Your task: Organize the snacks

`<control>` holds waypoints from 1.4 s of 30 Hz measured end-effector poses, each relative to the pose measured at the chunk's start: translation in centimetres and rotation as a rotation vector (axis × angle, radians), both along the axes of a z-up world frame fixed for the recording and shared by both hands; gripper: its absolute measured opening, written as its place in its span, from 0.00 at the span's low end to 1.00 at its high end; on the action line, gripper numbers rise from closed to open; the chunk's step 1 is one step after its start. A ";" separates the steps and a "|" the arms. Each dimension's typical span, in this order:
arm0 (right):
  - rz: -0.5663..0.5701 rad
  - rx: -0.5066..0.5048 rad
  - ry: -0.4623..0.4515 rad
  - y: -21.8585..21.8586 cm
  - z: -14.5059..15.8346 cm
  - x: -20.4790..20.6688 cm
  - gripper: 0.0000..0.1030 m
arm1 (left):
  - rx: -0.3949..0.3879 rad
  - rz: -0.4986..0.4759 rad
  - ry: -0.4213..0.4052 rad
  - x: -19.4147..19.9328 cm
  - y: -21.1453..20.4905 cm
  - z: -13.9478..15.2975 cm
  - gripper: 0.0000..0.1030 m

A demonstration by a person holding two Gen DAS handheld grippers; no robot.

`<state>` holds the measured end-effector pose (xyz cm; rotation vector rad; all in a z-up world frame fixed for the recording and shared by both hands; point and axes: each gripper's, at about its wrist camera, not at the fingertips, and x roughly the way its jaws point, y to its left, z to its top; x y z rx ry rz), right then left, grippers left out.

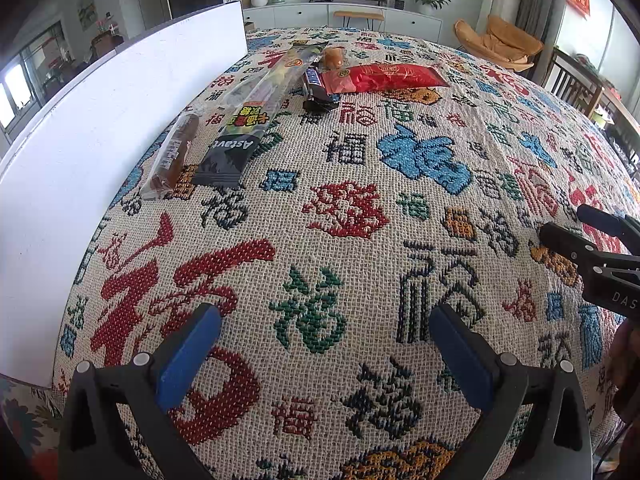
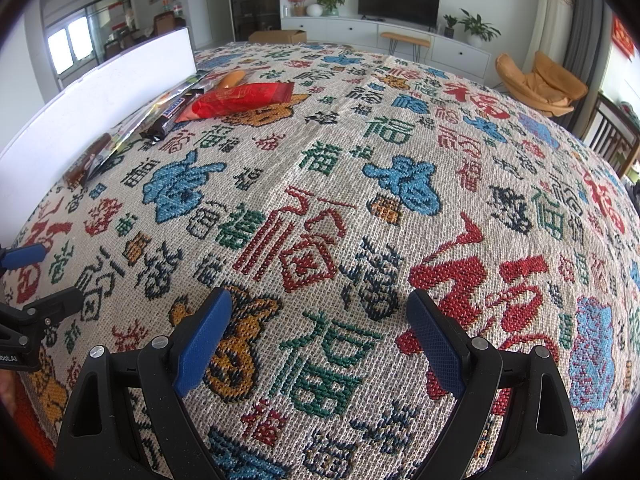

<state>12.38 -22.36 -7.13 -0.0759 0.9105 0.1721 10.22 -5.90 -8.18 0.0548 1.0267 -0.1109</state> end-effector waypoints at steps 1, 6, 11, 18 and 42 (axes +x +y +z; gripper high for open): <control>0.000 0.000 0.000 0.0 0.0 0.0 0.89 | 0.000 0.000 0.000 0.0 0.0 0.0 1.00; 0.000 0.000 0.000 0.0 0.0 0.0 0.89 | 0.000 0.000 0.000 0.0 0.0 0.0 1.00; 0.000 0.000 0.000 0.0 0.0 0.0 0.89 | 0.000 0.000 0.000 0.0 0.0 0.0 1.00; 0.000 0.001 0.000 0.0 0.0 0.0 0.89 | 0.000 0.000 0.000 0.0 0.0 0.0 1.00; 0.023 -0.015 0.040 0.2 0.1 0.4 0.89 | -0.098 0.020 -0.012 -0.3 1.5 0.5 1.00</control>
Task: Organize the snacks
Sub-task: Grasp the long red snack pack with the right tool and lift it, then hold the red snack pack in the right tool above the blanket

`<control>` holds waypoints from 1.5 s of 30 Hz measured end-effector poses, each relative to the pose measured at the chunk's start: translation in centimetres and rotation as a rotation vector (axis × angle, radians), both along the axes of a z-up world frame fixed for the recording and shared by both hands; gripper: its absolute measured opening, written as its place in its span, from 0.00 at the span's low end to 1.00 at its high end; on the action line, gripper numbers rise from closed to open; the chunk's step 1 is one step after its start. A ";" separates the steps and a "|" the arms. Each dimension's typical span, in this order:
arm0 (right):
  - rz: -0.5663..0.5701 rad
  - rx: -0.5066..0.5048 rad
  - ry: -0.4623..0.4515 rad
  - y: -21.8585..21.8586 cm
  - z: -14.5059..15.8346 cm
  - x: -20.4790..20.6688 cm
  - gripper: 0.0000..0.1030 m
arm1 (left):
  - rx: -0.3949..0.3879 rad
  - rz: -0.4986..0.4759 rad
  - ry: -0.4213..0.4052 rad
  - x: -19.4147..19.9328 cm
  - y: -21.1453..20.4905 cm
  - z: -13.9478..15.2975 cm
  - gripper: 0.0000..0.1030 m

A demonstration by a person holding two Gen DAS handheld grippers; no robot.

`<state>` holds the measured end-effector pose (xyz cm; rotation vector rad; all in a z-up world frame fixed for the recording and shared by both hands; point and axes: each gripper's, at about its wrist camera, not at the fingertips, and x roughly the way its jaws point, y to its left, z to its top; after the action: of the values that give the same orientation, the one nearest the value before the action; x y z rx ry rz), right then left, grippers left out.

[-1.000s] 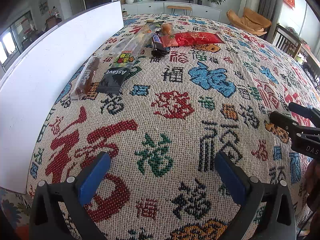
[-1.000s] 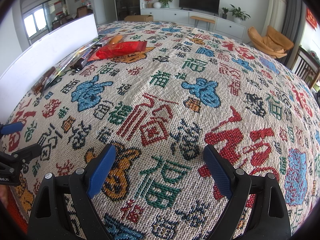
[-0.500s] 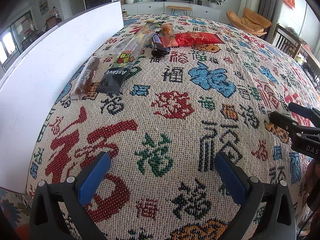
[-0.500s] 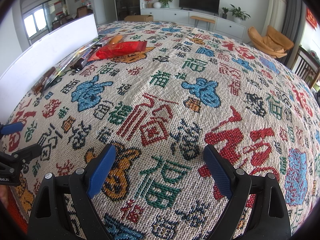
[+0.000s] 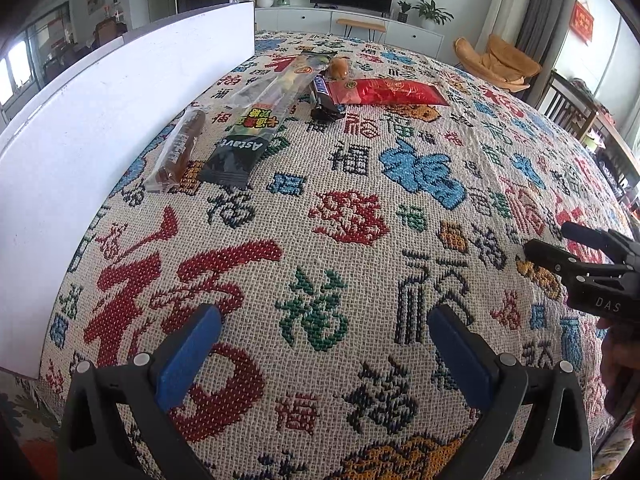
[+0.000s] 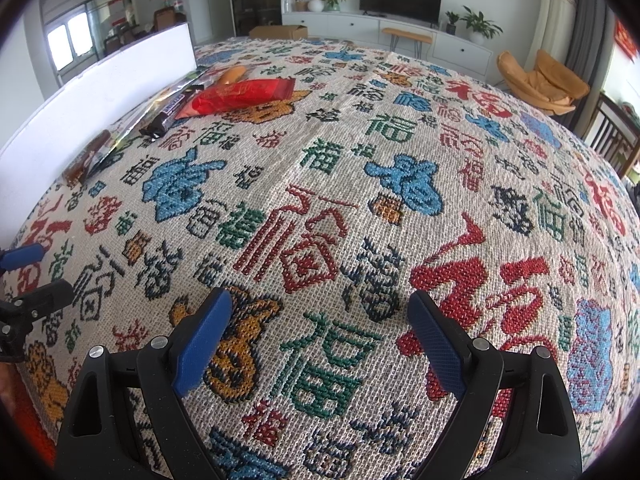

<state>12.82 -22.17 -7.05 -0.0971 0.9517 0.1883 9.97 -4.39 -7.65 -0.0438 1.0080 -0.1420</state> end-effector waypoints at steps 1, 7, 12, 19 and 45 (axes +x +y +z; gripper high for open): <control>0.035 -0.015 0.024 0.4 0.2 0.7 0.89 | -0.003 0.001 -0.001 0.0 0.0 0.0 1.00; 0.340 -0.214 -0.115 6.4 5.5 6.8 0.89 | 0.029 -0.002 0.002 0.0 -0.4 -0.2 1.00; 0.551 -0.388 -0.023 12.5 4.5 13.9 0.86 | 0.030 -0.007 0.004 0.1 -0.4 -0.2 1.00; 0.586 -0.440 0.105 16.3 1.0 19.8 0.57 | 0.034 -0.014 0.002 0.4 -0.5 -0.3 1.00; 0.061 0.104 0.085 -3.0 0.8 1.7 0.68 | 0.058 -0.007 -0.002 -0.5 -0.8 -0.4 1.00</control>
<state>14.51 -25.18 -6.21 -0.0224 1.0226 0.3001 9.48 -5.22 -8.02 0.0129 1.0102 -0.1189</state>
